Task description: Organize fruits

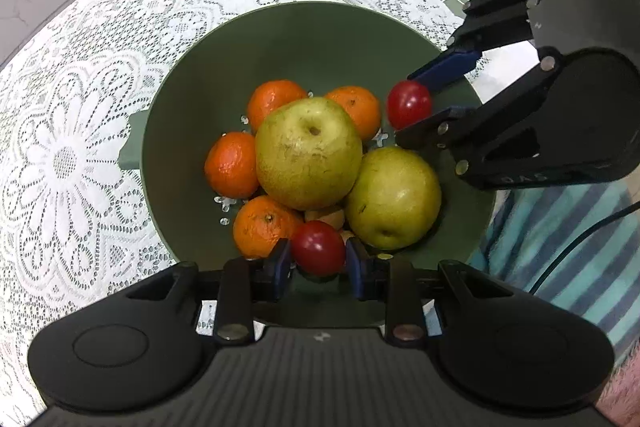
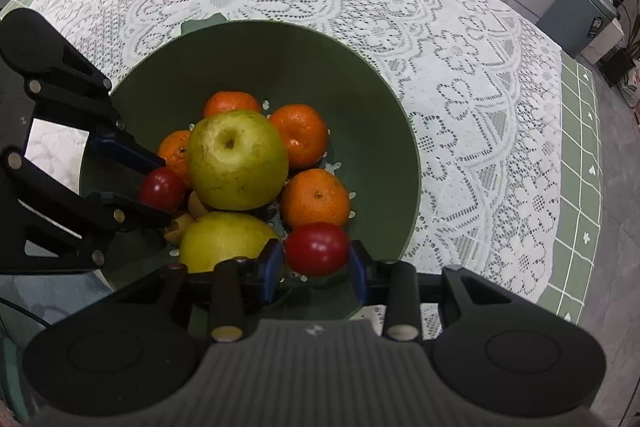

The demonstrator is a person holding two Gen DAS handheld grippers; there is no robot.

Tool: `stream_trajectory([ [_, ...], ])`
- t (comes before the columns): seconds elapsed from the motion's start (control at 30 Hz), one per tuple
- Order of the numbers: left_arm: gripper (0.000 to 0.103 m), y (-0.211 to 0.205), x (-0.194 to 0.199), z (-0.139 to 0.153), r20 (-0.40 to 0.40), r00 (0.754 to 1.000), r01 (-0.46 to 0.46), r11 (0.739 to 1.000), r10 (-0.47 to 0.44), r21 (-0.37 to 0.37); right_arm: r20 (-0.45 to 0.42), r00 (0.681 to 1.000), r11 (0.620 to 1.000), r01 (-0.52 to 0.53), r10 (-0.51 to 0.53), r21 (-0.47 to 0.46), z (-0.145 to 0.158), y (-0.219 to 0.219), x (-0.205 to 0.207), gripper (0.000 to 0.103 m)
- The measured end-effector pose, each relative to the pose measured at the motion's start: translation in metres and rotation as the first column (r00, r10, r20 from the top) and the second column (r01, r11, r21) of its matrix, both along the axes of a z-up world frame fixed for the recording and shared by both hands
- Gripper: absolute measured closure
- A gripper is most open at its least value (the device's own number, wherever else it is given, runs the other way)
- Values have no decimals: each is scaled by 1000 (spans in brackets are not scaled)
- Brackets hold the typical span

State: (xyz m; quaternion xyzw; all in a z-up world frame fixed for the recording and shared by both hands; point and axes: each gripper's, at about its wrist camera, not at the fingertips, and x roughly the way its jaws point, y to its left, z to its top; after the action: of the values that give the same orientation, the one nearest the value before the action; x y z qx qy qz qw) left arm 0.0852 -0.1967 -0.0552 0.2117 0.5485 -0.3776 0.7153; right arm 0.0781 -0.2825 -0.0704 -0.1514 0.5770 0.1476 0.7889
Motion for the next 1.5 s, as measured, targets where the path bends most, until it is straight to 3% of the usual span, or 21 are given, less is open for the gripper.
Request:
stream_trajectory([
  [0.33, 68, -1, -2, 2, 14, 1000, -2, 1000, 2, 10, -16, 1000, 1000, -20, 20, -5, 1, 0, 1, 69],
  [0.53, 59, 2, -2, 1, 13, 1000, 1, 1000, -1, -1, -17, 1000, 1000, -21, 21, -1, 2, -1, 1, 69],
  [0.73, 43, 5, -1, 5, 21, 1000, -5, 1000, 6, -22, -21, 1000, 1000, -7, 8, 21, 3, -4, 0, 67],
  [0.87, 42, 8, -1, 11, 28, 1000, -5, 999, 6, -39, -18, 1000, 998, 20, -19, 57, 9, -8, 0, 59],
  [1.03, 42, 15, -2, 23, 46, 999, -21, 997, 25, -78, 16, 999, 997, 33, -34, 72, 20, -9, -2, 58],
  [1.2, 42, 32, -2, 46, 86, 993, -61, 986, 76, -158, 114, 990, 992, 76, -87, 97, 44, -8, -12, 41],
  [1.37, 40, 56, -5, 79, 193, 967, -115, 962, 166, -249, 252, 953, 979, 135, -170, 151, 76, -1, -31, 27],
  [1.5, 26, 77, -11, 103, 326, 900, -182, 929, 289, -321, 373, 870, 939, 241, -322, 246, 99, 3, -55, 16],
])
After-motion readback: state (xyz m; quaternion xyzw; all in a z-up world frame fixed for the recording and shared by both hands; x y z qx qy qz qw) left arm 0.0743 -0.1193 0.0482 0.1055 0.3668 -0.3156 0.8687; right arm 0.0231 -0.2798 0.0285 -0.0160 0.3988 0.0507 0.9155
